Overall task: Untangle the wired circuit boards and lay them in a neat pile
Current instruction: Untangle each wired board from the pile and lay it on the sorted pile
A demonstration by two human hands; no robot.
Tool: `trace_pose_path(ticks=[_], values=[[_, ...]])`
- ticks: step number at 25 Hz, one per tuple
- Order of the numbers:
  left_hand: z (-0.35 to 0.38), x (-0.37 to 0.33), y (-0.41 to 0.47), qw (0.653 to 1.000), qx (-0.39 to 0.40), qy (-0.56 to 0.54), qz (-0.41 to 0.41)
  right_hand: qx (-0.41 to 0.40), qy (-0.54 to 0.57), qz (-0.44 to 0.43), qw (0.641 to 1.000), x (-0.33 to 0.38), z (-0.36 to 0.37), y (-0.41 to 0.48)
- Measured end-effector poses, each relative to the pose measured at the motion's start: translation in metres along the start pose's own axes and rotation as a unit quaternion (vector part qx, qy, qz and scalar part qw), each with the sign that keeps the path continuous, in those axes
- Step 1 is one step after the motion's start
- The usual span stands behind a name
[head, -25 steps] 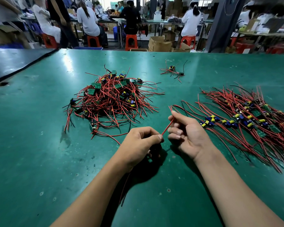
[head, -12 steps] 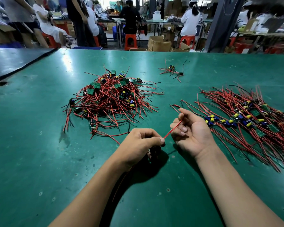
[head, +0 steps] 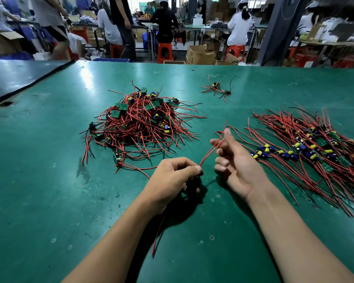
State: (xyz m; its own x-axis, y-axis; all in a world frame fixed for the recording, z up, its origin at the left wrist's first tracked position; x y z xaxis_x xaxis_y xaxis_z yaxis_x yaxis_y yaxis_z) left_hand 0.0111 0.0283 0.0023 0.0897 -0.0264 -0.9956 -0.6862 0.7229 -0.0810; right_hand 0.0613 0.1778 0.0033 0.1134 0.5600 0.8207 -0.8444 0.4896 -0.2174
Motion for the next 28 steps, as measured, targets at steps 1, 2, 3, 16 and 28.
trace_pose_path(ticks=[1,2,3,16,28], values=[[0.0,0.0,0.0,1.0,-0.011,-0.027,-0.006,0.008,-0.061,-0.016,0.998,-0.004,0.002,0.0],[-0.001,0.001,0.001,0.998,-0.019,-0.052,-0.011,0.026,-0.109,-0.024,0.993,-0.009,0.006,-0.001],[0.0,0.0,0.001,0.997,-0.023,-0.076,-0.015,0.052,-0.141,-0.023,0.988,-0.015,0.01,-0.003],[-0.008,0.002,0.004,0.991,-0.038,-0.124,-0.027,0.175,-0.178,0.018,0.968,-0.025,0.022,-0.017],[-0.003,-0.004,0.002,0.998,-0.002,-0.067,-0.011,0.064,-0.032,0.046,0.996,-0.021,0.017,-0.003]])
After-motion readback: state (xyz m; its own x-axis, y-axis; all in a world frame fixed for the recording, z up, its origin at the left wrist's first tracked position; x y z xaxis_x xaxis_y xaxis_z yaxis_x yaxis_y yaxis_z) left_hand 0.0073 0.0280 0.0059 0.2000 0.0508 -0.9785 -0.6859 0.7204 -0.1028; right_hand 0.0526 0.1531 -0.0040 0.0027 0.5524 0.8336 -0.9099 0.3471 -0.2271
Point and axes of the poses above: each hand's wrist, its own y-axis towards the middle knuckle, its own z-axis out of the palm, x = y × z, the point moved 4 cm from there along y, towards the middle knuckle, and after that the axes turned 2 degrees about x, right-handed, at the moved point
